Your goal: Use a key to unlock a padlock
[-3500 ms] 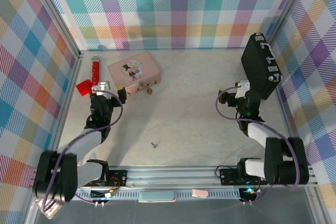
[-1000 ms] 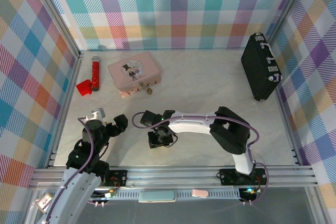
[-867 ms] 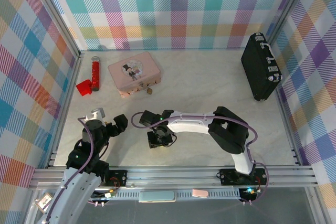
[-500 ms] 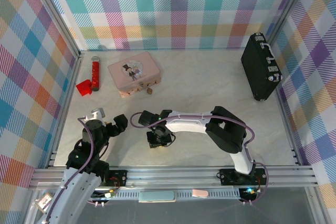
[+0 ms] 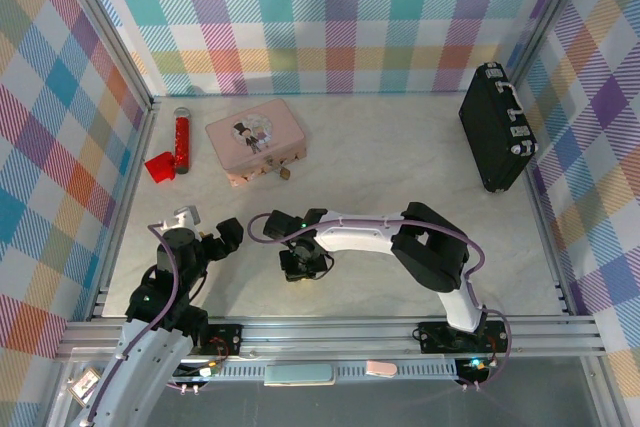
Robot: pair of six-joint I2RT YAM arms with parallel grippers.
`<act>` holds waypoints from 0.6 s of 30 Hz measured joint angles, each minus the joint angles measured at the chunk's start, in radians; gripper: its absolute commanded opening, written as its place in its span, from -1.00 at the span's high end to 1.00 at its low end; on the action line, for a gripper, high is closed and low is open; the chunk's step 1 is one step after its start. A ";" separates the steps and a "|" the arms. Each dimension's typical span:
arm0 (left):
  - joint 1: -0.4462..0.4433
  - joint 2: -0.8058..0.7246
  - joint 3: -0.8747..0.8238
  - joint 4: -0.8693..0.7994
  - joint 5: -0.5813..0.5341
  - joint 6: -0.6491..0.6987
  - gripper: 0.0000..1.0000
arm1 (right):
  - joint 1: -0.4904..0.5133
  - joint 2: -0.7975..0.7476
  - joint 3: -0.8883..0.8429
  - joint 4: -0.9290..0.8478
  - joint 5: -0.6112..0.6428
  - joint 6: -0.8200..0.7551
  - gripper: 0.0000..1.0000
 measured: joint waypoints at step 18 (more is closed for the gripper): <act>0.000 0.000 0.000 0.002 0.000 0.000 -0.99 | 0.002 -0.003 -0.003 0.006 0.006 0.003 0.78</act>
